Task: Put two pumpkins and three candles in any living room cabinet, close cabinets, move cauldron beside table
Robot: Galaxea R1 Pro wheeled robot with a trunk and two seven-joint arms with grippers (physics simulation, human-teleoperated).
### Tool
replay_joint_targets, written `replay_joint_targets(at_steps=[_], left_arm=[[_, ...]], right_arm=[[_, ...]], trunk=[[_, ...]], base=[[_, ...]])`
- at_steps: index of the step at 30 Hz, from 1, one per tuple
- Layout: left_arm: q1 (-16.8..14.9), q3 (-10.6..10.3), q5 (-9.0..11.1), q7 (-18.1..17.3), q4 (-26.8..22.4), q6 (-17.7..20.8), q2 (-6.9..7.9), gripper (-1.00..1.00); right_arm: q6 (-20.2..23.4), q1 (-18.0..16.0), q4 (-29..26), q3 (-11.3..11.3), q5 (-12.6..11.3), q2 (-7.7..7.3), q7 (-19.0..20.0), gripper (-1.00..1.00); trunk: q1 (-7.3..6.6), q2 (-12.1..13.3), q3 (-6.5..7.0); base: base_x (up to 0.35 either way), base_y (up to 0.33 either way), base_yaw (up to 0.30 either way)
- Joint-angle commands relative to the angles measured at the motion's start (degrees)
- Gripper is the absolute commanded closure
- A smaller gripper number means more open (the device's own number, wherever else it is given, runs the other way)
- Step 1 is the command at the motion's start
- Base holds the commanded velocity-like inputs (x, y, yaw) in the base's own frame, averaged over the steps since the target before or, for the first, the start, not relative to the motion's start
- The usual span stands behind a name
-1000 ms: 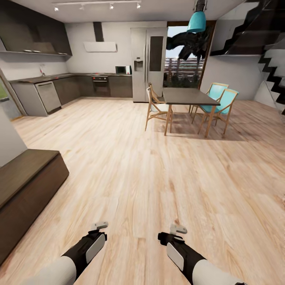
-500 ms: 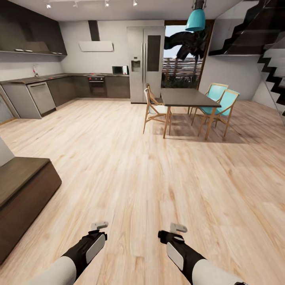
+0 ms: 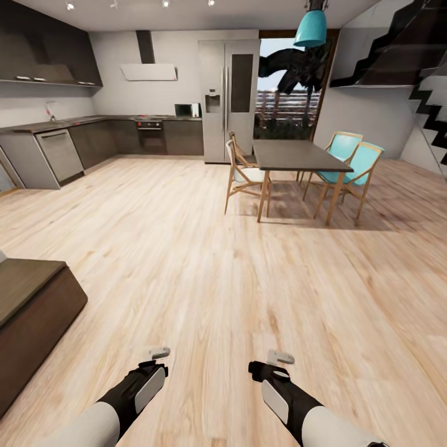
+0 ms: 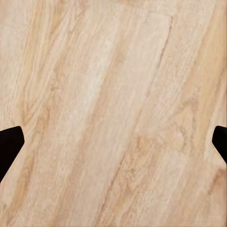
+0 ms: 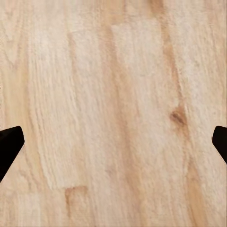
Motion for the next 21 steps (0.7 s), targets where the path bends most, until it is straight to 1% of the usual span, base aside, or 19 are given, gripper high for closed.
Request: replay_joint_targets(at_steps=[1,18,21], left_arm=[[0.0,-0.4,0.2,0.4,-0.1,0.3,0.05,-1.0],[0.0,-0.4,0.2,0.4,-0.1,0.3,-0.3,-1.0],[0.0,-0.4,0.2,0.4,-0.1,0.3,-0.36,-1.0]], right_arm=[[0.2,0.0,-0.1,0.5,-0.3,-0.04,-0.4,-1.0],[0.2,0.0,-0.2,0.5,-0.3,-0.04,-0.4,-1.0],[-0.5,0.0,-0.2,0.5,-0.3,-0.04,-0.4,-1.0]], trunk=[[0.03,0.0,-0.05],[0.03,0.0,-0.05],[0.03,0.0,-0.05]], base=[[0.329,0.0,0.0],[0.328,0.0,0.0],[0.323,0.0,0.0]])
